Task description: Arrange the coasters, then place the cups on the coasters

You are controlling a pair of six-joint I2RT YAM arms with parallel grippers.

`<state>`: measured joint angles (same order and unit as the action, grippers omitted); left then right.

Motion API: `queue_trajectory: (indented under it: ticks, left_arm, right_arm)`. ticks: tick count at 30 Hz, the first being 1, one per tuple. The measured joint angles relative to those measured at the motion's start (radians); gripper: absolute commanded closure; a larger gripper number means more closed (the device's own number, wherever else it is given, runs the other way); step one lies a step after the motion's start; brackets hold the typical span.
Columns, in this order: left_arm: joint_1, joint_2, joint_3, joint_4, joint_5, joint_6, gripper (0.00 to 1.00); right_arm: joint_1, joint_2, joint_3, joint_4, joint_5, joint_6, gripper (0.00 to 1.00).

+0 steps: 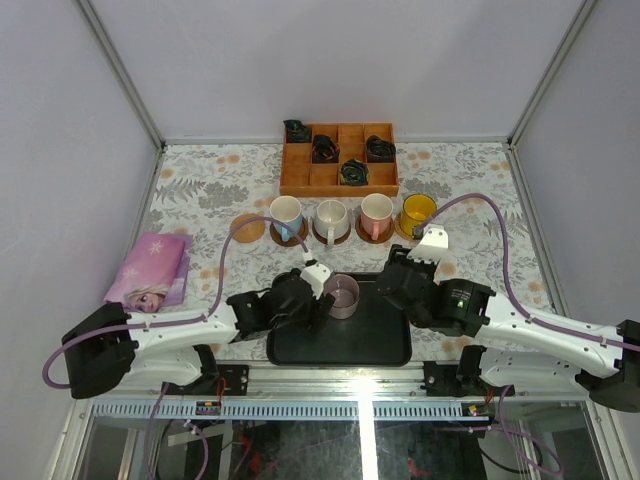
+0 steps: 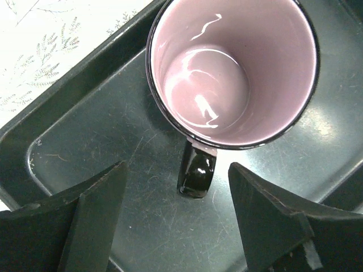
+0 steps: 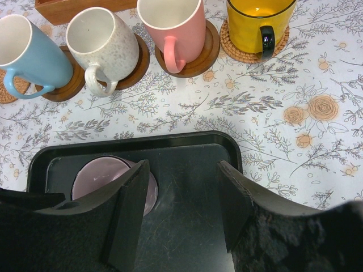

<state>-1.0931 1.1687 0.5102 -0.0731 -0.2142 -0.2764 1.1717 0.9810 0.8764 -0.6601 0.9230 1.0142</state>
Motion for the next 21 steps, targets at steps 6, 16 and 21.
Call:
queue_trajectory:
  ticks: [6,16,21]
  left_arm:
    - [-0.001,0.068,0.035,0.005,-0.003,0.042,0.34]
    - [-0.011,0.147,0.085,0.004,0.006,0.072,0.99]
    - [-0.02,0.152,0.096,-0.013,0.005,0.08,1.0]
  right_arm:
    - [0.0,0.0,-0.006,0.002,0.0,0.0,0.43]
    - [0.0,0.004,-0.018,0.023,0.0,0.0,0.43]
    - [0.0,0.004,-0.019,0.023,0.0,0.0,0.43]
